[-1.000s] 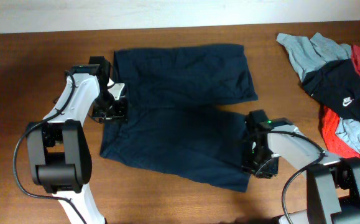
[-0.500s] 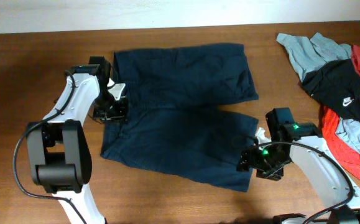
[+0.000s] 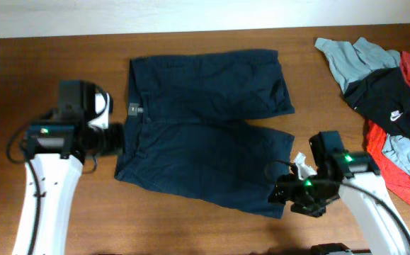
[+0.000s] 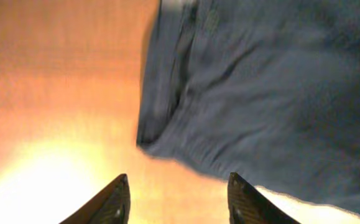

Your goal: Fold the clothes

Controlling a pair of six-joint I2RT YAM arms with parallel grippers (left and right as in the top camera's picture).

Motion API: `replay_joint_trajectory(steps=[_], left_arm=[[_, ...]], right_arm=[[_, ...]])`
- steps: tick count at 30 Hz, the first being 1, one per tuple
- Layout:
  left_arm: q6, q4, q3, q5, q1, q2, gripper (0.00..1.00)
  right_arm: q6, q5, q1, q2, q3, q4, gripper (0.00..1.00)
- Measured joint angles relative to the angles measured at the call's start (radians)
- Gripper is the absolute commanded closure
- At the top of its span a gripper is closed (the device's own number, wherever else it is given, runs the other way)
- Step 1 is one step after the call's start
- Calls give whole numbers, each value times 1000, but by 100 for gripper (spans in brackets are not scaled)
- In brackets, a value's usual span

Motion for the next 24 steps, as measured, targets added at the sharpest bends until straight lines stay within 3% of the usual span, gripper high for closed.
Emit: replay_joint_trajectory(steps=[6,11,15,19,20,24], left_arm=[[-132,118,-303,10,34,16,31],[-173,327,-439,76,84,18,29],[-180,446,-481,120,84,64,30],[-186,532,-486,148,84,192,49],[-188,550,-486,153,84,231,62],[-197,578,-481,164,90,283,93]], right_arm=[[132,27,0,-182,-98,39,17],[171,-41,0,-188,-241,244,17],[177,-80,0,-188,-262,288,17],[182,-100,0,-188,-264,288,17],[183,-106,0,-188,-264,288,17],[187,-117,0,-188,-264,288,18]])
